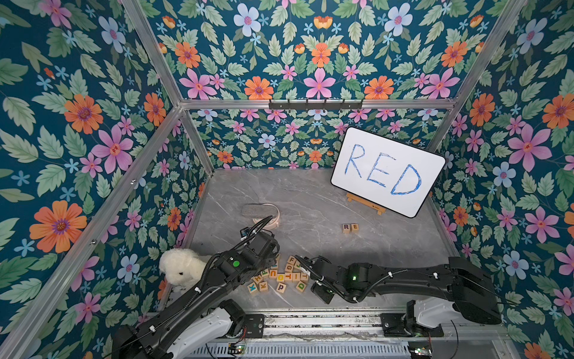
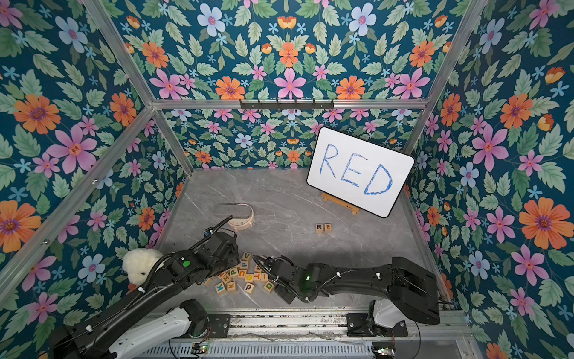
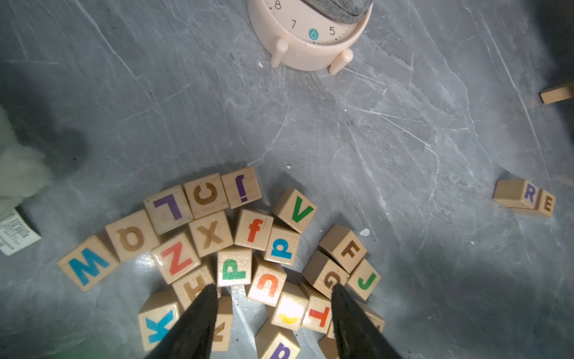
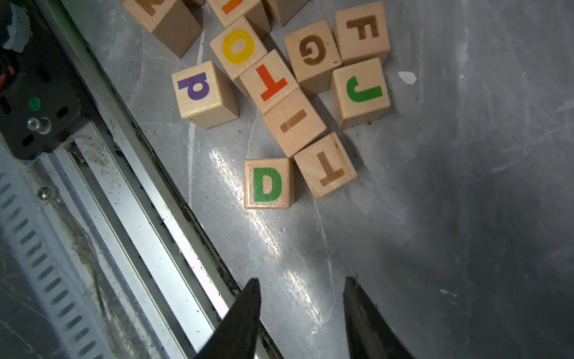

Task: Assemble the uppercase word "red" with letter blocks
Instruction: Pick up the letter block from the center of the board.

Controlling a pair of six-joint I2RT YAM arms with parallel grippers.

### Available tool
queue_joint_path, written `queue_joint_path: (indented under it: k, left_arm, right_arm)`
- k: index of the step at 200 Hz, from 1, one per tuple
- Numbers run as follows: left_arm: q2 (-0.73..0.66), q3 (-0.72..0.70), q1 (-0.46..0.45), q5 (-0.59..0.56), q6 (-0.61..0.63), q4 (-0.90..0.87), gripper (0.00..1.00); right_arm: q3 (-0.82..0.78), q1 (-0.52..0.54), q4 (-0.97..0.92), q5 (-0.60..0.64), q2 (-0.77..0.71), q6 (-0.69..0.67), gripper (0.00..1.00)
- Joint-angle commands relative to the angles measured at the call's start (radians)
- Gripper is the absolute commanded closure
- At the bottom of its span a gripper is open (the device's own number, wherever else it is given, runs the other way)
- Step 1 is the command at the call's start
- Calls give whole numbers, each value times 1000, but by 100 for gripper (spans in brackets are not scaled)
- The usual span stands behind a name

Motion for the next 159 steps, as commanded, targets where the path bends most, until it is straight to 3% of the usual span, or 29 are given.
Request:
queue_joint_path:
  k: [1, 76, 159]
  left_arm:
    - [-13, 11, 3, -68, -17, -66, 38]
    - [-38, -15, 3, -39, -49, -73, 38]
    - [-87, -15, 4, -44, -71, -99, 37]
  right_arm:
    - [14, 6, 44, -61, 34, -63, 47]
    - [13, 15, 93, -141, 76, -83, 48]
    - [49, 7, 112, -129, 149, -101, 48]
